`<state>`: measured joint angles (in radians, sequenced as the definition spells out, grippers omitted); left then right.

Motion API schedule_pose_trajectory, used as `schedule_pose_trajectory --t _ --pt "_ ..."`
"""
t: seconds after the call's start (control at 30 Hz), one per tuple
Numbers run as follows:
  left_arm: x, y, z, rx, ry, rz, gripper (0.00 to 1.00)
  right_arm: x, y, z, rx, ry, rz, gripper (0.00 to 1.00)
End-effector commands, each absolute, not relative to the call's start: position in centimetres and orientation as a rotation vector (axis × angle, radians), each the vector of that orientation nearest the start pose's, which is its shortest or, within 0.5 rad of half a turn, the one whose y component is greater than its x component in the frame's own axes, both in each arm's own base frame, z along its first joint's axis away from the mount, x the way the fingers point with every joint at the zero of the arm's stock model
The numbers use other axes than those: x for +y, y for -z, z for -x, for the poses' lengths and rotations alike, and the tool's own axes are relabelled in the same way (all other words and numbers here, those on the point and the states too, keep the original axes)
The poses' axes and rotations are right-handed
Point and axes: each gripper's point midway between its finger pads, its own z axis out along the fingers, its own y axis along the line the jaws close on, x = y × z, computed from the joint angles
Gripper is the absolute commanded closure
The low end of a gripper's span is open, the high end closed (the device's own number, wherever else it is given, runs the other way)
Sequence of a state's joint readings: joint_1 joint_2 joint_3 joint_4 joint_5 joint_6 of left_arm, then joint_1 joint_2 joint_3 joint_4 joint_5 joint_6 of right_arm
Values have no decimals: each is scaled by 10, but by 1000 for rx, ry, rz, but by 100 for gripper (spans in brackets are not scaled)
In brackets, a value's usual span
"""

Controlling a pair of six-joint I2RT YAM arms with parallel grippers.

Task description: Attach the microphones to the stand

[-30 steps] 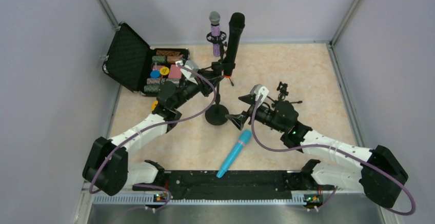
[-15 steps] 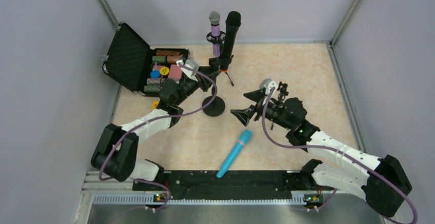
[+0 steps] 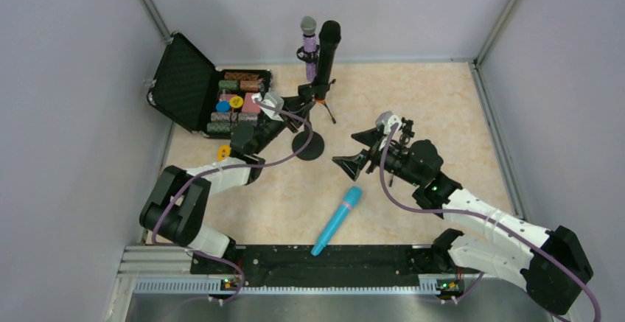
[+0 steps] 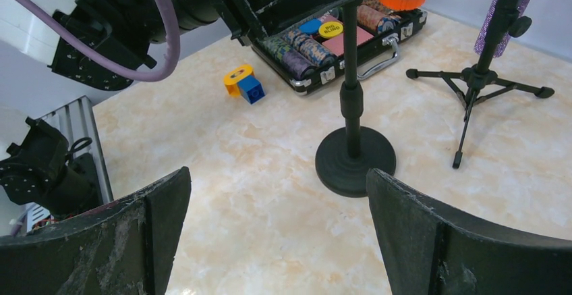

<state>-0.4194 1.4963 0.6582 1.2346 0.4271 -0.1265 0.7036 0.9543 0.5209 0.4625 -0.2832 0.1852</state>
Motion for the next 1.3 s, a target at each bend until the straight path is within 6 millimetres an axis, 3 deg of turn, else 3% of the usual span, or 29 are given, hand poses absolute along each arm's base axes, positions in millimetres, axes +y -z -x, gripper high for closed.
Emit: schedule_pose_trajectory --t 0.0,0.23,0.43,0.5,0.97,1.13,1.27 --pt "-236 -338 -348 891 684 -531 100 271 -276 -237 1403 -918 617 1" --pt "-231 -319 -350 944 685 -496 100 274 -271 -239 1416 -921 626 1" --pt "-232 -316 -354 972 689 -487 57 275 -275 -237 1400 -927 644 1" --pt "-232 -315 -354 977 686 -488 49 275 -275 -237 1398 -925 643 1" --pt "-220 -313 -352 1016 621 -467 19 279 -281 -242 1389 -926 643 1" --pt "-213 -301 -341 1074 604 -486 8 282 -278 -254 1529 -980 585 1" --pt "-209 -290 -333 1187 603 -502 3 282 -288 -262 1598 -971 575 1"
